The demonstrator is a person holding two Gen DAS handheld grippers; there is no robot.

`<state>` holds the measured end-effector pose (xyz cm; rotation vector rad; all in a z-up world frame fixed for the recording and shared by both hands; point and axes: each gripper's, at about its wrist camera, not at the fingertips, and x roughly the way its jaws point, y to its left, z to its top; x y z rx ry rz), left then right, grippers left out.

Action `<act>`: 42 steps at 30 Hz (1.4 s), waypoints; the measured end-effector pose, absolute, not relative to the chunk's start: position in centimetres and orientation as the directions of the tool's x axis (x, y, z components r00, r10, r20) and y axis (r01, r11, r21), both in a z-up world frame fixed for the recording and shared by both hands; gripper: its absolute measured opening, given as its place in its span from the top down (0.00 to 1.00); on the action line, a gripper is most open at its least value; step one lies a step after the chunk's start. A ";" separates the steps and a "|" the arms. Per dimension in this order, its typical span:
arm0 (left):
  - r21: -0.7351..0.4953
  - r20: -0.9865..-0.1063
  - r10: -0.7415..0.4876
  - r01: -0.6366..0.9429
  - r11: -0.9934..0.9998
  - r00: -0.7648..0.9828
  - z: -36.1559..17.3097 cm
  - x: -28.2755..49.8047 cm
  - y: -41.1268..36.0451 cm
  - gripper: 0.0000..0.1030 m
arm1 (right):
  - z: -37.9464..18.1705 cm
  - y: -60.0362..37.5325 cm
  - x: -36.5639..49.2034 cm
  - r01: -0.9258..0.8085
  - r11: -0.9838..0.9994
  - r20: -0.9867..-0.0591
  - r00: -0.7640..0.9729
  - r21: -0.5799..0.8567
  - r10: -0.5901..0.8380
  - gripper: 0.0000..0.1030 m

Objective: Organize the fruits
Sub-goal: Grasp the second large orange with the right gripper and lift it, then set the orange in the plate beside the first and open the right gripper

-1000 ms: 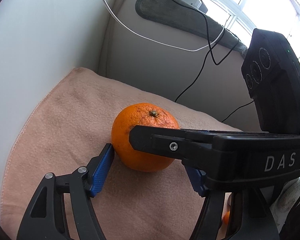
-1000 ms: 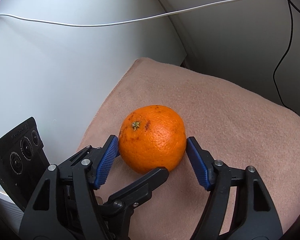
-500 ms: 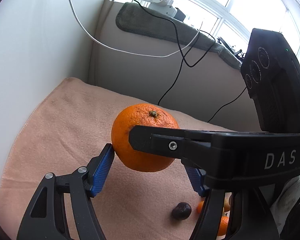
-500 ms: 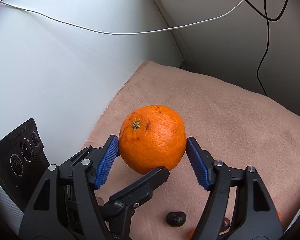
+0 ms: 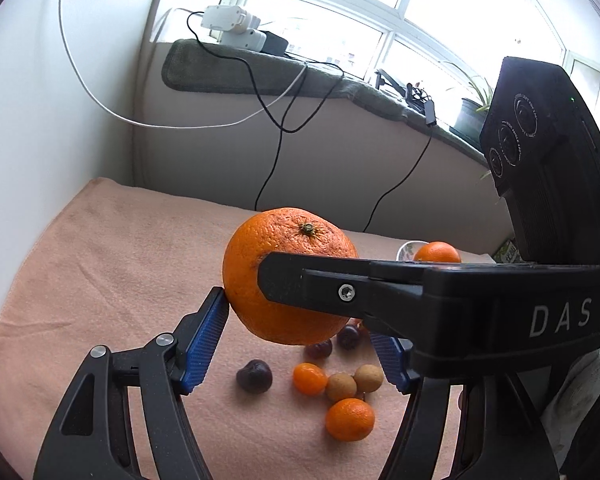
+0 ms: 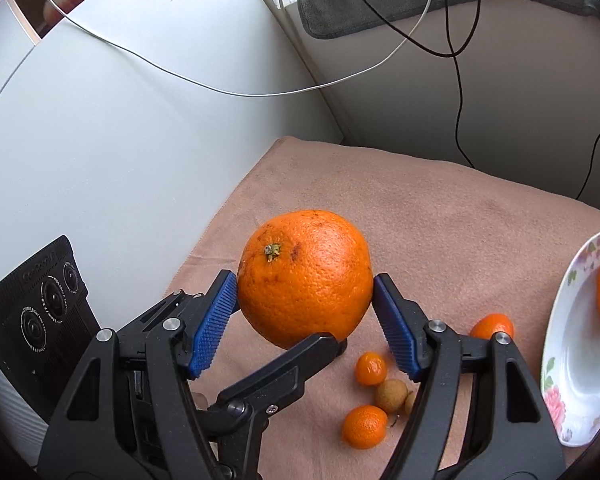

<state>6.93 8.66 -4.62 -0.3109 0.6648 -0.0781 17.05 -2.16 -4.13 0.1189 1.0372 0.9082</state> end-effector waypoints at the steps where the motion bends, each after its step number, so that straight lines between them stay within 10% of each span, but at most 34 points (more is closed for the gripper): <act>1: -0.307 -0.592 -0.178 -0.016 0.952 0.786 -4.5 6.8 8.0 0.34 | -4.0 -3.1 16.7 -0.586 0.648 -0.688 0.201 0.486 0.697 0.29; 42: -0.305 -0.663 -0.409 0.272 0.912 0.627 -7.3 11.1 -10.8 0.34 | -8.5 -24.2 15.5 -0.312 0.784 -0.700 0.355 0.536 0.620 0.29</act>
